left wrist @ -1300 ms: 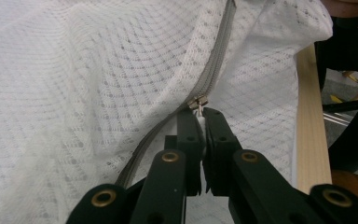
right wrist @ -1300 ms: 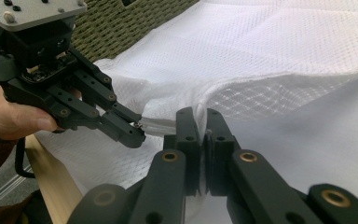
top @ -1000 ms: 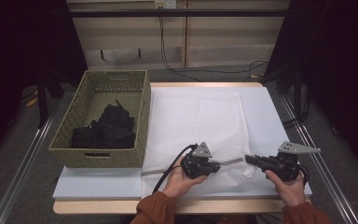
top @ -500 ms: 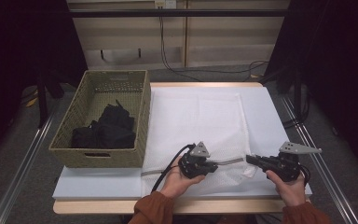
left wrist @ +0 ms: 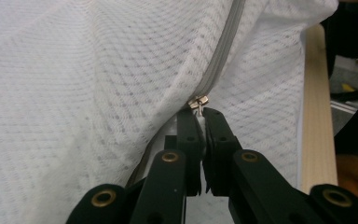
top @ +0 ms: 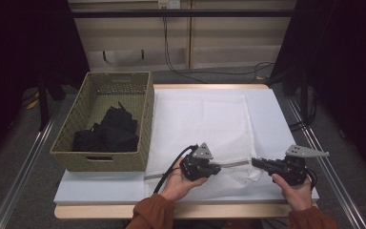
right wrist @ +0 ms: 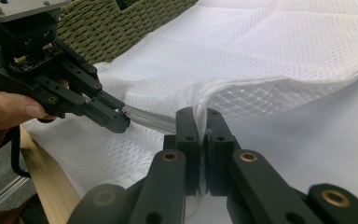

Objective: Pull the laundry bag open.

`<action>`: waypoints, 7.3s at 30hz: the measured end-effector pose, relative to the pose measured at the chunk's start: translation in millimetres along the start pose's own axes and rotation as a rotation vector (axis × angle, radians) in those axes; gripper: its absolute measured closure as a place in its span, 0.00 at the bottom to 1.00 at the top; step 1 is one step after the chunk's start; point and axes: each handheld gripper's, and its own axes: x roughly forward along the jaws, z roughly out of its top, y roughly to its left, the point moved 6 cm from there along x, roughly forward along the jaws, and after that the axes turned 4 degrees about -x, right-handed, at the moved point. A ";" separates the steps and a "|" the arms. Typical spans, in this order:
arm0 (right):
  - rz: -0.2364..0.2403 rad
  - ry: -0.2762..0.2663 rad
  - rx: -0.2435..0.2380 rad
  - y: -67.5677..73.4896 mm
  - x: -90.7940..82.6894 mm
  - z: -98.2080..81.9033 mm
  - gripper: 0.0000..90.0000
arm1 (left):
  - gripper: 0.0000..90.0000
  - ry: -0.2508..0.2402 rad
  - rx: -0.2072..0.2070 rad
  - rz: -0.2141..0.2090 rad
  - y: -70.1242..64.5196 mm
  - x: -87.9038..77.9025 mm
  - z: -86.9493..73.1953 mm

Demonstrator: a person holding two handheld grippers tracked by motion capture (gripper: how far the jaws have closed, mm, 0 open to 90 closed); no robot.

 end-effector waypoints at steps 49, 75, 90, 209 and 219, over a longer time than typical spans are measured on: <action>0.001 0.015 0.001 0.2 -0.4 0.1 0.97 | 0.96 0.032 -0.017 0.052 6.5 -23.8 -28.4; -0.005 0.008 0.018 -0.8 -3.1 -0.5 0.97 | 0.96 0.041 -0.035 0.072 15.0 -36.4 -34.1; -0.008 0.005 0.026 -3.6 -4.9 -1.4 0.97 | 0.96 0.036 -0.050 0.079 16.9 -44.0 -37.9; -0.020 0.005 0.054 -8.3 -10.6 -5.9 0.97 | 0.96 0.050 -0.136 0.180 36.9 -123.5 -90.3; -0.025 0.010 0.048 -9.2 -10.7 -6.5 0.97 | 0.96 0.036 -0.151 0.183 38.0 -128.3 -92.1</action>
